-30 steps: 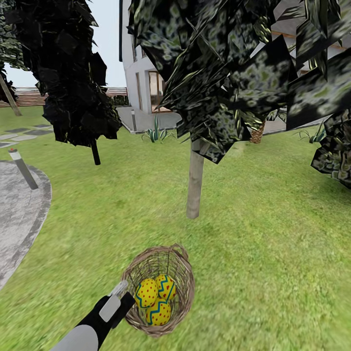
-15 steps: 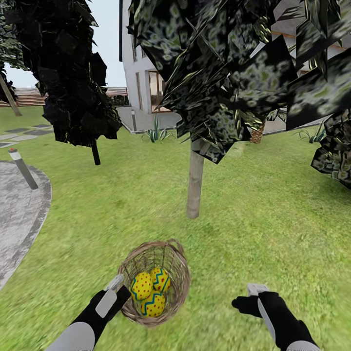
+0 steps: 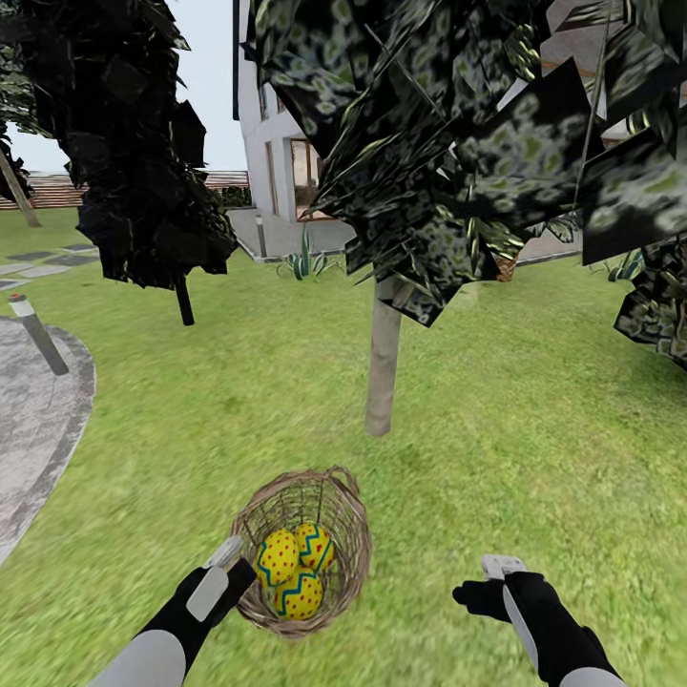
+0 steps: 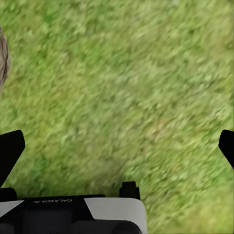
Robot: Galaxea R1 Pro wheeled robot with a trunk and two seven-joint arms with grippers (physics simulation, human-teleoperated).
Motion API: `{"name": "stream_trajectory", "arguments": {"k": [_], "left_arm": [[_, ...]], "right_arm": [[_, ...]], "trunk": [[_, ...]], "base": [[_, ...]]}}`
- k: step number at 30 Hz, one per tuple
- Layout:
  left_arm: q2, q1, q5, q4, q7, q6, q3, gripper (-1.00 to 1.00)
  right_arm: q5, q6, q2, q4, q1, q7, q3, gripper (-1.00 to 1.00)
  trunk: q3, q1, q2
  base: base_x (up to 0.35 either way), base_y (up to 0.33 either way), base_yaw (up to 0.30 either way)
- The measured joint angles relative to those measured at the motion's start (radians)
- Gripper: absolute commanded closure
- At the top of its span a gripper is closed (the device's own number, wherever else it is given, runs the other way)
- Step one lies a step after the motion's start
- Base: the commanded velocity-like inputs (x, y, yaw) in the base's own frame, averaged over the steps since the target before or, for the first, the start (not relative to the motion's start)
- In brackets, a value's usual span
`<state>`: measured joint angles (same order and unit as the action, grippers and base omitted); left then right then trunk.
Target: Take the three Easter eggs out of the wicker basket on the lawn in the garden, then place them on the lawn next to a single tree (choose any tree) so that all three eggs are next to the same tree and none are left in the basket.
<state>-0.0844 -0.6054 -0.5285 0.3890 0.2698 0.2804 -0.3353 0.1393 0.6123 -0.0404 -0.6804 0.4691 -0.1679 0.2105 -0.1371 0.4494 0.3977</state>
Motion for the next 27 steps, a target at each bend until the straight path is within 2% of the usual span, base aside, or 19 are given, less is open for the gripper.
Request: {"name": "stream_trajectory", "arguments": {"k": [2,10,15,16,17,18,19,21,22,24,25,27], "left_arm": [[-0.001,0.000,0.003,0.000,-0.002,-0.001,0.001,1.00],[-0.002,0.000,0.003,0.031,0.024,0.001,-0.004,1.00],[-0.002,0.000,-0.003,0.031,0.026,0.000,-0.003,1.00],[-0.002,0.000,-0.001,0.031,0.026,-0.001,-0.004,1.00],[-0.002,0.000,0.000,0.032,0.025,0.000,-0.003,1.00],[-0.002,0.000,-0.003,0.032,0.025,-0.001,-0.003,1.00],[-0.002,0.000,-0.001,0.033,0.025,-0.001,-0.004,1.00],[-0.005,0.000,-0.001,0.032,0.025,0.000,-0.002,1.00],[-0.007,0.000,-0.006,0.032,0.025,0.000,-0.003,1.00],[-0.007,0.000,0.000,0.033,0.025,0.001,-0.003,1.00],[-0.007,0.000,-0.002,0.032,0.025,0.001,-0.003,1.00],[-0.007,0.000,0.000,0.033,0.025,0.001,-0.003,1.00]], "right_arm": [[0.000,0.000,0.000,0.001,0.000,0.000,0.000,-1.00],[0.000,-0.002,0.000,0.005,0.000,0.002,0.000,-1.00],[-0.001,-0.044,0.006,0.011,0.000,-0.002,-0.004,-1.00],[-0.004,-0.044,-0.001,0.007,0.000,-0.063,-0.004,-1.00],[-0.006,-0.040,-0.012,0.001,0.000,-0.302,-0.003,-1.00],[-0.003,-0.037,-0.039,-0.009,0.000,-0.482,0.002,-1.00],[-0.007,-0.034,-0.085,-0.017,0.000,-0.668,0.006,-1.00],[-0.016,-0.034,-0.127,-0.035,0.000,-0.866,0.010,-1.00],[-0.048,-0.033,-0.150,-0.049,0.000,-0.944,0.011,-1.00],[-0.171,-0.011,-0.201,-0.060,0.000,-1.070,0.016,-1.00],[-0.221,0.014,-0.226,-0.062,0.000,-1.087,0.016,-1.00],[-0.290,0.030,-0.251,-0.060,0.000,-1.095,0.016,-1.00]], "trunk": [[0.000,0.000,0.000],[-0.025,0.031,0.056],[-0.041,0.050,0.091],[-0.044,0.054,0.098],[-0.047,0.058,0.105],[-0.050,0.061,0.112],[-0.053,0.065,0.119],[-0.060,0.073,0.133],[-0.063,0.077,0.140],[-0.069,0.084,0.154],[-0.072,0.088,0.161],[-0.079,0.096,0.175]], "base": [[0.001,0.000,0.000],[0.000,0.000,0.000],[0.000,0.000,0.000],[0.000,0.000,0.000],[0.000,0.000,0.000],[0.000,0.000,0.000],[0.000,0.000,0.000],[0.000,0.000,0.000],[0.000,0.000,0.000],[0.000,0.000,0.000],[0.000,0.000,0.000],[0.000,0.000,0.000]]}}
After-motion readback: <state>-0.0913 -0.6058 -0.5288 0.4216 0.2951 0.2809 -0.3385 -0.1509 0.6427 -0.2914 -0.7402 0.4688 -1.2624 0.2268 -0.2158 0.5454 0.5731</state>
